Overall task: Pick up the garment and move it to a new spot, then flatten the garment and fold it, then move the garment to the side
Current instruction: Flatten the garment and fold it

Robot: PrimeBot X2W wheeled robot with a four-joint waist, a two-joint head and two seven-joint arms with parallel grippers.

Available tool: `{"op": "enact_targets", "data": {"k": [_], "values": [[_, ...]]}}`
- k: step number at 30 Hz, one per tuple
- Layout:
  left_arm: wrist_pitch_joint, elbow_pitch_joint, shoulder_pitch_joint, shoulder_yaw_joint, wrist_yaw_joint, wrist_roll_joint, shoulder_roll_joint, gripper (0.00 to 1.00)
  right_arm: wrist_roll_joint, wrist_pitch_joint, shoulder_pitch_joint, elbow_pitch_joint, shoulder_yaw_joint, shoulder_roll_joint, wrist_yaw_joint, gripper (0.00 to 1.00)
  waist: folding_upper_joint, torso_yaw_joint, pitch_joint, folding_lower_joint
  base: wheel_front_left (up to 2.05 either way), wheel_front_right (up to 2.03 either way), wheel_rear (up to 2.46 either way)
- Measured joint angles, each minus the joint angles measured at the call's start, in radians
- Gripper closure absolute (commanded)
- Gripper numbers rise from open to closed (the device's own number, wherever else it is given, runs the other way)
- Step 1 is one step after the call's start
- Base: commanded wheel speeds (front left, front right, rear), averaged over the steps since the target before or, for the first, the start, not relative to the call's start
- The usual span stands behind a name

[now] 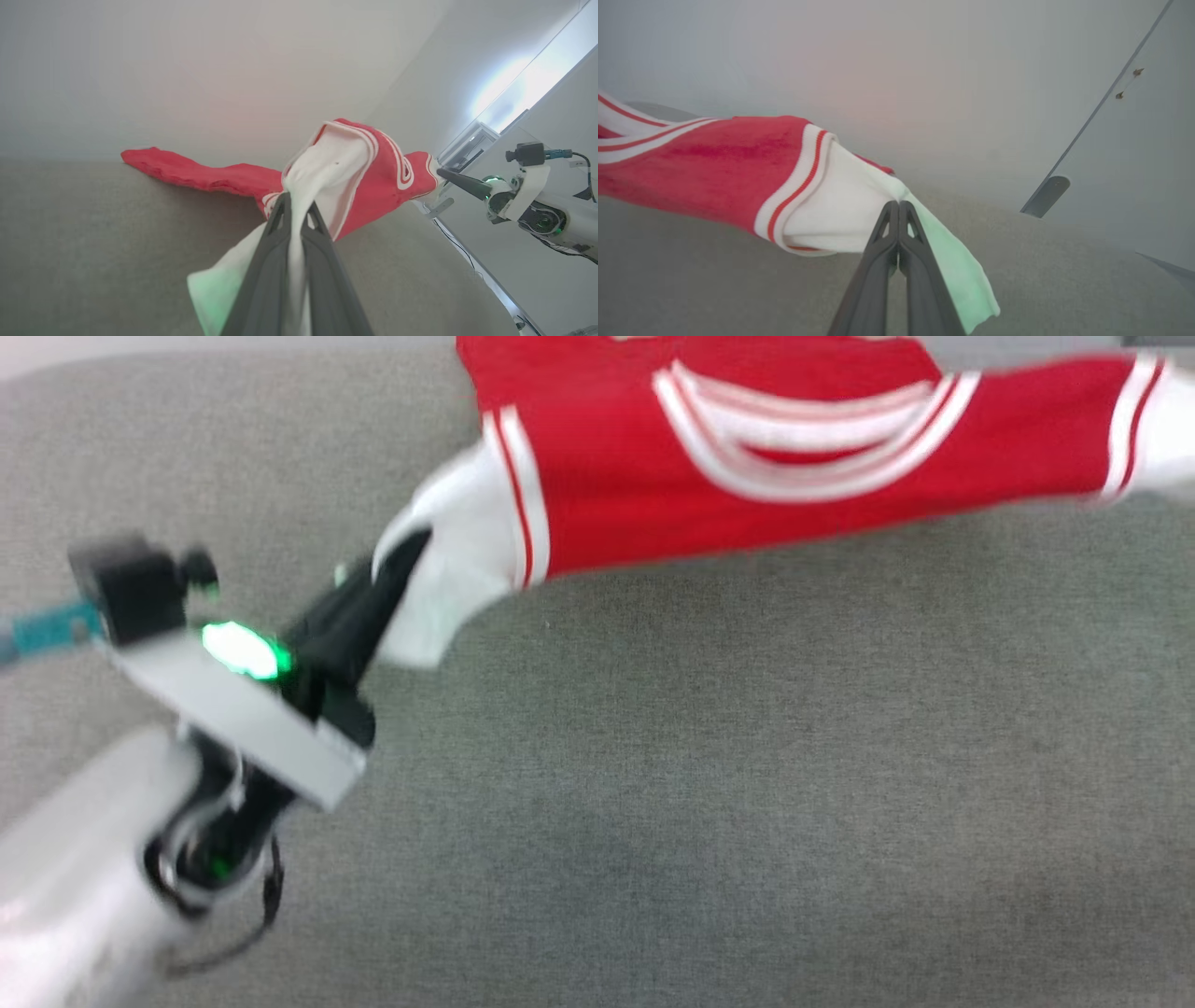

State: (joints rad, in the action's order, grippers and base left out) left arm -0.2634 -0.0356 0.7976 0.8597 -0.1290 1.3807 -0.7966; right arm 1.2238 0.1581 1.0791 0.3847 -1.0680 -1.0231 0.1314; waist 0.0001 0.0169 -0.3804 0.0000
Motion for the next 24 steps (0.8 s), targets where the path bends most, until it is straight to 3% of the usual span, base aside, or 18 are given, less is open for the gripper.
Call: {"op": "enact_targets", "data": {"k": [11, 18, 24], "values": [[-0.001, 0.114, -0.377, -0.135, 0.0, -0.089, -0.003, 1.0, 0.013, -0.053, -0.321, -0.301, 0.03, -0.16, 0.0, 1.0, 0.0, -0.007, 0.042, 0.0, 0.0, 0.0, 0.0], [-0.001, 0.147, -0.541, -0.195, 0.0, -0.117, -0.003, 1.0, -0.01, -0.072, -0.481, -0.428, 0.076, -0.206, 0.0, 1.0, -0.0001, -0.027, 0.044, 0.0, 0.0, 0.0, 0.0], [-0.001, 0.182, -0.655, -0.202, 0.0, -0.119, -0.049, 1.0, -0.019, -0.126, -0.617, -0.538, 0.109, -0.247, 0.0, 1.0, 0.0, -0.042, 0.04, 0.0, 0.0, 0.0, 0.0]]}}
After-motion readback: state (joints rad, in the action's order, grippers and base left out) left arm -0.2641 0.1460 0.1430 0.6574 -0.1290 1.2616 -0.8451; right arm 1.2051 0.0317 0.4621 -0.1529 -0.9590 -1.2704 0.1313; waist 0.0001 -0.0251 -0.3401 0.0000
